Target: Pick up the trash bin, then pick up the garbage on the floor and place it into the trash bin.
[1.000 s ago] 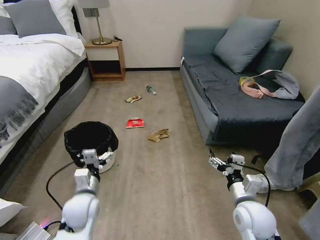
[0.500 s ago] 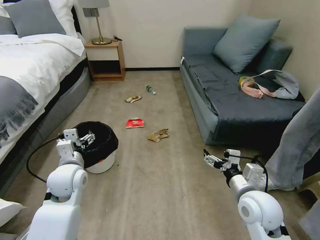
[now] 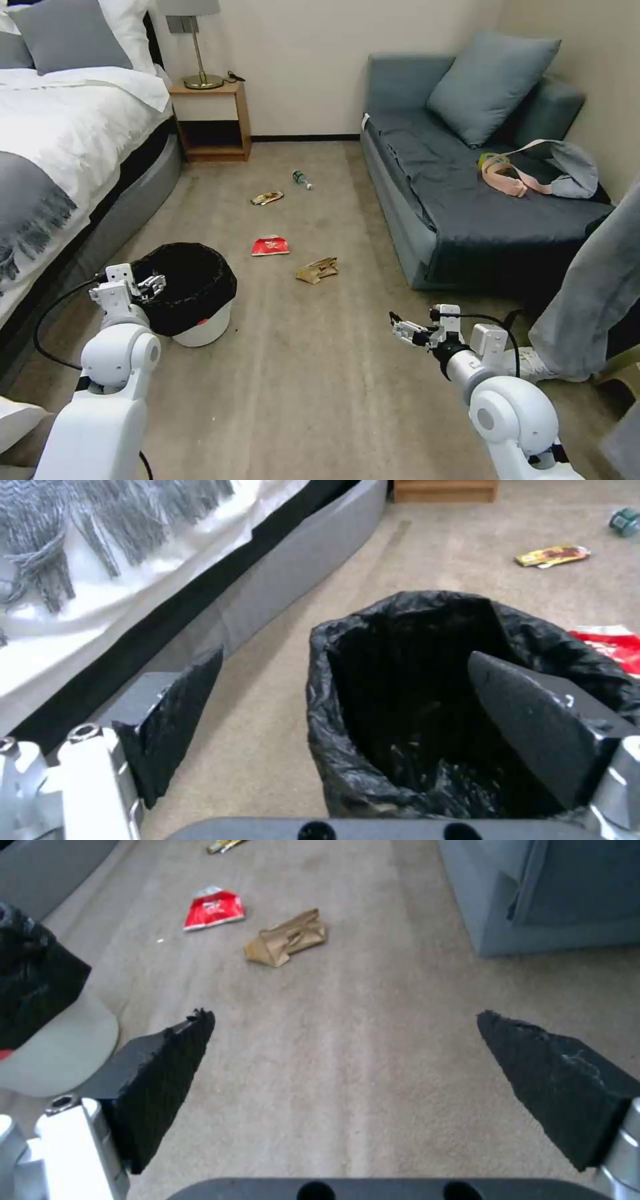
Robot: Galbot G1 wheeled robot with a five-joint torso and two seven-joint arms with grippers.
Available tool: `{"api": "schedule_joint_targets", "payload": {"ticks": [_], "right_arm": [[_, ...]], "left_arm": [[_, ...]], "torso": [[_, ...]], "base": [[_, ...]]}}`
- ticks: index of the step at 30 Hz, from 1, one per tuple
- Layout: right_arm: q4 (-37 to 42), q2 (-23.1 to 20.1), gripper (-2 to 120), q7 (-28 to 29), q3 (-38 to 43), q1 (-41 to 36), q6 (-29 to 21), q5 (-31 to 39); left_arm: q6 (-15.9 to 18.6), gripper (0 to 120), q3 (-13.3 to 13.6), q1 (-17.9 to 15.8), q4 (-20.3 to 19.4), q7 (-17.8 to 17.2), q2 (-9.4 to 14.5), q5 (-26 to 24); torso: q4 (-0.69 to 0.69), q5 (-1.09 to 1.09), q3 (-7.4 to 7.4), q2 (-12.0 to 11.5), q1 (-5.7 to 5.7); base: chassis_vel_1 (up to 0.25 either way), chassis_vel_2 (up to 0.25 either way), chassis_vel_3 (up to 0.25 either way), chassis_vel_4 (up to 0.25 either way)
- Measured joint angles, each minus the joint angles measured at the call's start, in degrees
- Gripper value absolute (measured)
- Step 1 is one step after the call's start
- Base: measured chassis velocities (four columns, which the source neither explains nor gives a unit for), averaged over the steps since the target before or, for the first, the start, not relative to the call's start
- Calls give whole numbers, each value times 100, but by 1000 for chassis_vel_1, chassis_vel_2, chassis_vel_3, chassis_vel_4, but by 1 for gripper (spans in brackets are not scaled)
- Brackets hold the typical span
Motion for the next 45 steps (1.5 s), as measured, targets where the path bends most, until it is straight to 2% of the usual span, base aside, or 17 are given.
{"api": "schedule_joint_targets", "payload": {"ticks": [7, 8, 10, 14, 15, 19, 21, 24, 32, 34, 36, 37, 40, 45], "right_arm": [[1, 20, 100, -15, -2, -51, 15, -49], [11, 49, 100, -29, -3, -114, 26, -99], [19, 61, 100, -34, -9, -133, 29, -114], [38, 125, 100, -58, -52, -197, 40, -180], [38, 125, 100, -58, -52, -197, 40, -180], [35, 174, 100, -80, -103, -235, 63, -267], [33, 181, 100, -84, -109, -239, 65, -282], [14, 215, 100, -110, -161, -254, 75, -351], [-99, 264, 100, -160, -351, -196, 109, -431], [-120, 268, 100, -171, -385, -188, 125, -448], [-182, 281, 100, -217, -525, -163, 172, -540], [-182, 281, 100, -217, -525, -163, 172, -540], [-208, 324, 100, -258, -650, -185, 210, -662], [-237, 370, 100, -290, -762, -227, 244, -813]], "left_arm": [[-6, 98, -13, -64, 124, 7, 108, -46], [-14, 98, -30, -159, 336, 15, 235, -123], [-16, 98, -32, -202, 429, 16, 281, -165], [27, 97, -14, -489, 925, 20, 511, -476], [27, 97, -14, -489, 925, 20, 511, -476], [118, 97, 54, -810, 1362, 20, 639, -733], [137, 97, 62, -849, 1411, 19, 647, -764], [216, 95, 122, -1094, 1736, 23, 697, -961], [243, 94, 150, -1418, 2333, 151, 744, -1046], [223, 94, 154, -1461, 2431, 171, 741, -1041], [195, 94, 155, -1577, 2737, 192, 693, -1030], [195, 94, 155, -1577, 2737, 192, 693, -1030], [151, 94, 196, -1733, 3080, 213, 618, -1020], [123, 94, 248, -1781, 3148, 266, 570, -1020]], "torso": [[0, 0, 0, 1, 0], [0, 1, 0, 1, 0], [0, 1, 0, 1, 0], [0, 1, 0, 1, 0], [0, 1, 0, 1, 0], [0, 1, 0, 1, 0], [0, 1, 0, 1, 0], [-1, 0, 0, 1, 0], [0, 0, 0, 1, 0], [0, 0, 0, 1, 0], [0, 1, 0, 1, 0], [0, 1, 0, 1, 0], [0, 1, 0, 1, 0], [0, 1, 0, 1, 0]], "base": [[0, 0, 0, 0], [0, 0, 0, 0], [0, 0, 0, 0], [0, 0, 0, 0], [0, 0, 0, 0], [0, 0, 0, 0], [0, 0, 0, 0], [0, 0, 0, 0], [0, 0, 0, 0], [0, 0, 0, 0], [0, 0, 0, 0], [0, 0, 0, 0], [0, 0, 0, 0], [0, 0, 0, 0]]}}
